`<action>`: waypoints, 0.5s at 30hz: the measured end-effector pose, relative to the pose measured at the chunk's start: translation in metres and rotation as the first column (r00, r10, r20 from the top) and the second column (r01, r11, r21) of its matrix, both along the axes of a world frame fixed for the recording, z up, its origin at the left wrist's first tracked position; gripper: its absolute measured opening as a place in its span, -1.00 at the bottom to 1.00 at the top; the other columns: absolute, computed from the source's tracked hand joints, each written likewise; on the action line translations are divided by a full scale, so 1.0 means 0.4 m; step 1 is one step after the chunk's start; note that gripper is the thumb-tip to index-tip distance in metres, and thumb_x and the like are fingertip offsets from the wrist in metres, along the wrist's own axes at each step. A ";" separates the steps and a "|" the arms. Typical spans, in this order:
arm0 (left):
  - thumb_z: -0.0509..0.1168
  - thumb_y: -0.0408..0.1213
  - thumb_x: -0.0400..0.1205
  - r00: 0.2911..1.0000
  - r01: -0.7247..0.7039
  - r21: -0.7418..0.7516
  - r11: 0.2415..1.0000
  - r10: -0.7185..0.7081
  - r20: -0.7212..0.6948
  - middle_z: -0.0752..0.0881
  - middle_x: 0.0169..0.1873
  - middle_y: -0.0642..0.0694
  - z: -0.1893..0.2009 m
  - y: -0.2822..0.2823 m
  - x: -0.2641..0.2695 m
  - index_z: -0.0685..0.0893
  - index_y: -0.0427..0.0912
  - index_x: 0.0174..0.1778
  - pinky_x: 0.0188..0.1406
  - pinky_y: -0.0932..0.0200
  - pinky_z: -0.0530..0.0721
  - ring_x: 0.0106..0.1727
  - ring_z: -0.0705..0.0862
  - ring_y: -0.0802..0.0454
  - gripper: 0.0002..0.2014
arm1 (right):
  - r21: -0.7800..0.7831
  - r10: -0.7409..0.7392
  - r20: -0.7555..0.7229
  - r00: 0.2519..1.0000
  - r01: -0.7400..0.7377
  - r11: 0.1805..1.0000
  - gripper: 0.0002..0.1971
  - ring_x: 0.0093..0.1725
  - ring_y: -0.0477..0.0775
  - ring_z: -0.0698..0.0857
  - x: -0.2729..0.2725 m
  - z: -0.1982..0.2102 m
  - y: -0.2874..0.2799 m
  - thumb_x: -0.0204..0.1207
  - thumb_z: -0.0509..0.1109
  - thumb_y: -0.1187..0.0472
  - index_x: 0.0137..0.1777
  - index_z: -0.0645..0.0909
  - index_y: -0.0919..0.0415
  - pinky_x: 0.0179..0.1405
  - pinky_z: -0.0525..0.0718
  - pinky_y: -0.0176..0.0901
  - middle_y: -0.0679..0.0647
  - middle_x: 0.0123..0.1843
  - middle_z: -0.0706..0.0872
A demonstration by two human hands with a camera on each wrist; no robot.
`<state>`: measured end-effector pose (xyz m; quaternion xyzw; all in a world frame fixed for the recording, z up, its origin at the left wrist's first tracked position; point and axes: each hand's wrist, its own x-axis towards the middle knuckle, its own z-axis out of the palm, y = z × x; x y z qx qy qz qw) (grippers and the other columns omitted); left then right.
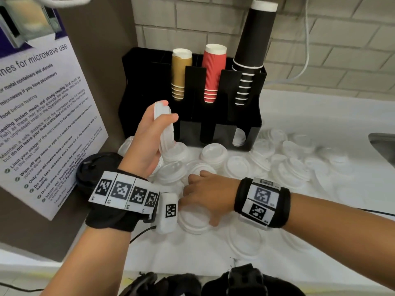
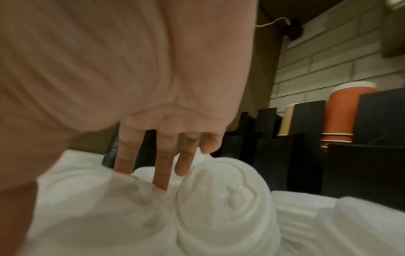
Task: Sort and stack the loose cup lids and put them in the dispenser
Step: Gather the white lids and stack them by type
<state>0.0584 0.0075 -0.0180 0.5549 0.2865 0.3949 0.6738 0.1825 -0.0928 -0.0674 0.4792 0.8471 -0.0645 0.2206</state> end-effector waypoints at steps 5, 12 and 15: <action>0.31 -0.17 0.36 0.995 -0.070 -0.048 0.996 0.073 0.069 0.51 -0.07 0.03 -0.002 0.016 -0.009 0.56 0.04 0.12 0.06 0.12 0.44 -0.01 0.49 0.09 -0.63 | -0.219 -0.336 -0.533 0.777 0.256 0.941 -0.23 0.31 0.11 0.46 0.062 0.080 0.008 0.27 0.64 0.18 0.47 0.37 0.01 0.32 0.51 0.04 0.06 0.33 0.53; 0.31 -0.12 0.41 0.992 -0.008 -0.103 0.995 0.021 0.121 0.53 0.37 -0.06 -0.018 -0.006 0.012 0.43 0.12 0.46 0.34 -0.04 0.56 0.40 0.55 -0.05 -0.38 | -0.282 -0.393 -0.912 0.113 0.523 0.805 -0.28 0.11 0.16 0.72 0.117 0.166 0.016 0.39 0.59 0.30 0.45 0.29 -0.06 0.16 0.73 -0.05 0.22 0.19 0.61; 0.30 -0.12 0.46 0.989 0.026 -0.107 0.994 -0.010 0.145 0.56 0.42 -0.12 -0.018 -0.022 0.033 0.36 0.14 0.56 0.22 -0.06 0.67 0.37 0.63 -0.08 -0.32 | -0.237 -0.309 -0.950 0.051 0.526 0.816 -0.30 0.10 -0.01 0.73 0.101 0.173 0.023 0.38 0.59 0.29 0.42 0.32 -0.13 0.12 0.71 -0.23 0.08 0.15 0.65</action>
